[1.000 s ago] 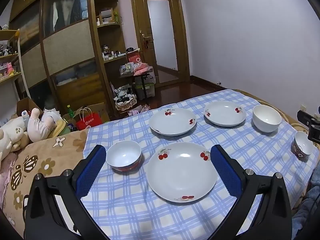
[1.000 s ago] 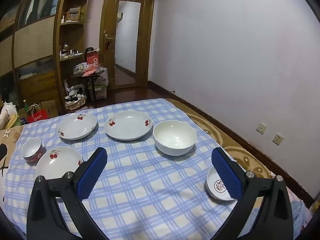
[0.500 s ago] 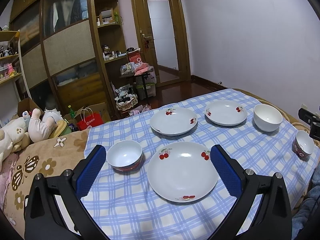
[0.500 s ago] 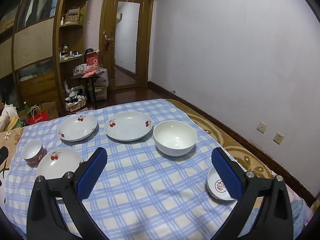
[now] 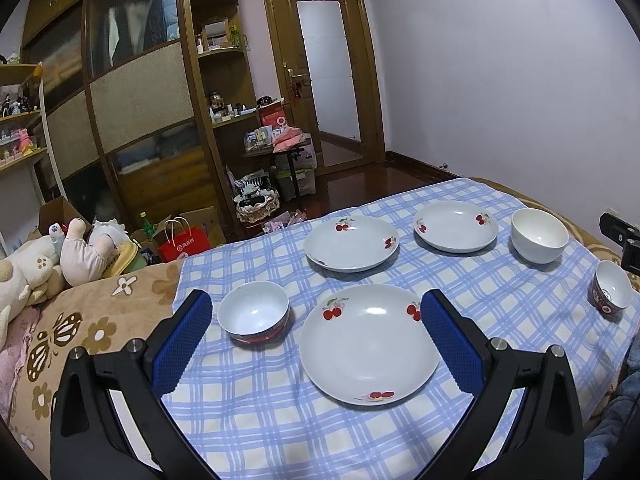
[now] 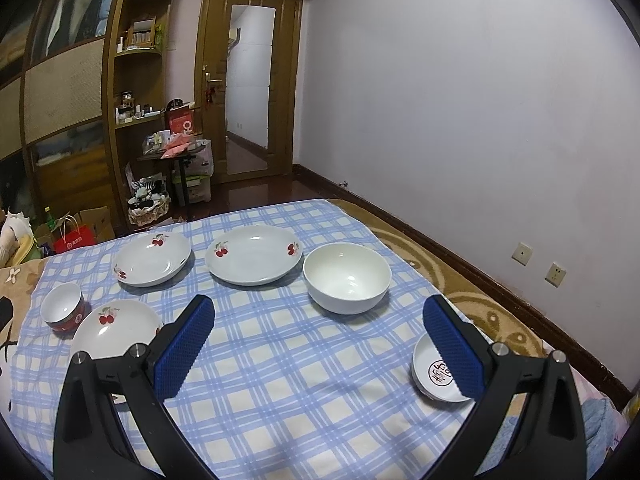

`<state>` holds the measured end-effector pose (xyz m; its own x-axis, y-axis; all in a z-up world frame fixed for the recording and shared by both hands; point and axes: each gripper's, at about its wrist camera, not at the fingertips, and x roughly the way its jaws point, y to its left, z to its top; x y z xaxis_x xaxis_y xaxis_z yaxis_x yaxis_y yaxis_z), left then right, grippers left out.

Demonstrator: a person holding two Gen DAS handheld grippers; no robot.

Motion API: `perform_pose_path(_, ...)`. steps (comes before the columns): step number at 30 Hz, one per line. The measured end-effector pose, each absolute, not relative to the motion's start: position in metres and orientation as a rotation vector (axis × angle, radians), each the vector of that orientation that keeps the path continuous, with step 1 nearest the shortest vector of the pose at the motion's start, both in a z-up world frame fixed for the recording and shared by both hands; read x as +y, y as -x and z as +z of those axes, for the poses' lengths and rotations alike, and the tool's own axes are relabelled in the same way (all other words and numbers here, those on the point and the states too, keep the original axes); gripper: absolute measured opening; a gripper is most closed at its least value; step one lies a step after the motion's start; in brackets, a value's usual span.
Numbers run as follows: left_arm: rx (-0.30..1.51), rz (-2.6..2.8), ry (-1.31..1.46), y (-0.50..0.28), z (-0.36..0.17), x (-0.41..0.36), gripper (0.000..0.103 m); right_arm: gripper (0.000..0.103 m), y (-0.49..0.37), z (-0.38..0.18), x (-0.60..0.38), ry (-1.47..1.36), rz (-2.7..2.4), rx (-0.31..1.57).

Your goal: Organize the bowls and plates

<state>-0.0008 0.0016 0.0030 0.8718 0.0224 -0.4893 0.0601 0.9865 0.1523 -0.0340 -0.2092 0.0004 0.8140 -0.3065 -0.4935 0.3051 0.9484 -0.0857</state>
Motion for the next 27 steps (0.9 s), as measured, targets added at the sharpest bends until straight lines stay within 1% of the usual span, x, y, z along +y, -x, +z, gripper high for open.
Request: perform_pose_path(27,0.51,-0.019,-0.164,0.0014,0.0037,0.0017,0.102,0.103,0.0342,-0.0012,-0.2105,-0.009,-0.326,0.526)
